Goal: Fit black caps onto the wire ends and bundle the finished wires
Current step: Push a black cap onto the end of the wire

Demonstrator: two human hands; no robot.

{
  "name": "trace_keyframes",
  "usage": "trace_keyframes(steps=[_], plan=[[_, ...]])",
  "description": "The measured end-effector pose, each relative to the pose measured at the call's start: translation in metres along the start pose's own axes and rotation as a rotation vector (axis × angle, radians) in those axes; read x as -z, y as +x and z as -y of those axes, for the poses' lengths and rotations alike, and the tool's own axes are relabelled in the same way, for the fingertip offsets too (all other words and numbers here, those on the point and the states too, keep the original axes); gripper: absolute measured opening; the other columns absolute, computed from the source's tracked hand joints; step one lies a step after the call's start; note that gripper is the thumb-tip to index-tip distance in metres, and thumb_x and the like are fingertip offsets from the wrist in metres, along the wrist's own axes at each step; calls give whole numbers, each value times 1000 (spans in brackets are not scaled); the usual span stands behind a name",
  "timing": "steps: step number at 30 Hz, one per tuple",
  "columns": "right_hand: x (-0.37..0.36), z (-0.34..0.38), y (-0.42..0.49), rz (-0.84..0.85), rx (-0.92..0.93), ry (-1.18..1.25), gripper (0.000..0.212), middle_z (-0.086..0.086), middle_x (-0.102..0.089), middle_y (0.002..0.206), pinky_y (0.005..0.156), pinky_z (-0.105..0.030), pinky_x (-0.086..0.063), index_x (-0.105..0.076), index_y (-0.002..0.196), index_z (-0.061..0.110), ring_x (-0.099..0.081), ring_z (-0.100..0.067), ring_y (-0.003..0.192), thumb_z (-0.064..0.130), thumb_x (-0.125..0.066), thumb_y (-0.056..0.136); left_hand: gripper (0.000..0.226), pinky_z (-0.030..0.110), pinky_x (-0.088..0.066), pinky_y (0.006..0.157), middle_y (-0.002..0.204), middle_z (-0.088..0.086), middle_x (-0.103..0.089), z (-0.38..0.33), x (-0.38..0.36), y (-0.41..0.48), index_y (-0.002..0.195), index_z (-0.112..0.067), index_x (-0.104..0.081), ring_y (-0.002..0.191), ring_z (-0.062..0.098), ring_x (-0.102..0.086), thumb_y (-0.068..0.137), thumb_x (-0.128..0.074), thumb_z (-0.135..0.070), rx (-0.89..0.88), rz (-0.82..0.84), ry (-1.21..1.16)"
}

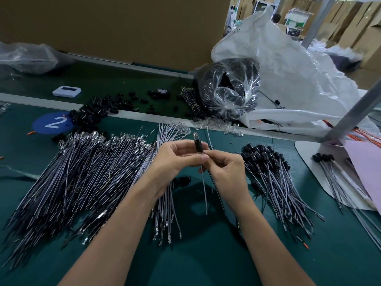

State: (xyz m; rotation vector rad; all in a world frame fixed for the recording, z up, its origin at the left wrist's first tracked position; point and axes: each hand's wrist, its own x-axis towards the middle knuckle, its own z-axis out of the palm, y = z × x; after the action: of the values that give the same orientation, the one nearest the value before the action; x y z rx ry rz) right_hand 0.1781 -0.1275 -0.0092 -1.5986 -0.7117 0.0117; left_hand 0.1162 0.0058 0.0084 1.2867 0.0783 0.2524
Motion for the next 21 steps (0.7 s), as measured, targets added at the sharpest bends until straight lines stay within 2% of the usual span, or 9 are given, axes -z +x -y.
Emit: trace_keyframes(steps=[3,7,14,19,21], plan=[[0,0,0,-20,12,3,17,0,-75,76,65,-26,-55,-77,91,14,-69,-13,64,0,-68,87,25,19,-55,71,89,11,-76,0,-4,-1,95,-5,-75,80,16,-71,70,-76,-6,-2,-39,15],[-2,2,-2,19,28,-6,11,-1,-74,71,64,-22,-54,-76,84,13,-67,-10,62,5,-69,87,30,22,-56,65,87,14,-76,-3,-7,-2,93,-4,-75,78,17,-71,64,-76,-13,-73,-141,-78],[-5,2,-4,34,25,20,9,0,-74,72,68,-22,-54,-76,86,8,-68,-8,66,2,-69,86,25,20,-56,66,83,11,-76,-3,-11,-4,89,-9,-76,77,18,-74,65,-76,-12,-165,-171,-71],[-6,2,-5,36,76,-45,9,-2,-74,71,65,-25,-55,-76,78,6,-68,-9,64,6,-71,85,25,22,-57,69,81,12,-76,-6,-9,-4,88,-10,-76,77,20,-74,63,-77,-14,-196,-181,-69],[-8,2,-7,39,81,-38,10,0,-74,70,64,-22,-53,-76,76,10,-68,-8,63,7,-71,85,25,20,-56,70,81,11,-76,-6,-9,-5,89,-9,-75,79,19,-74,65,-77,-13,-213,-197,-70]])
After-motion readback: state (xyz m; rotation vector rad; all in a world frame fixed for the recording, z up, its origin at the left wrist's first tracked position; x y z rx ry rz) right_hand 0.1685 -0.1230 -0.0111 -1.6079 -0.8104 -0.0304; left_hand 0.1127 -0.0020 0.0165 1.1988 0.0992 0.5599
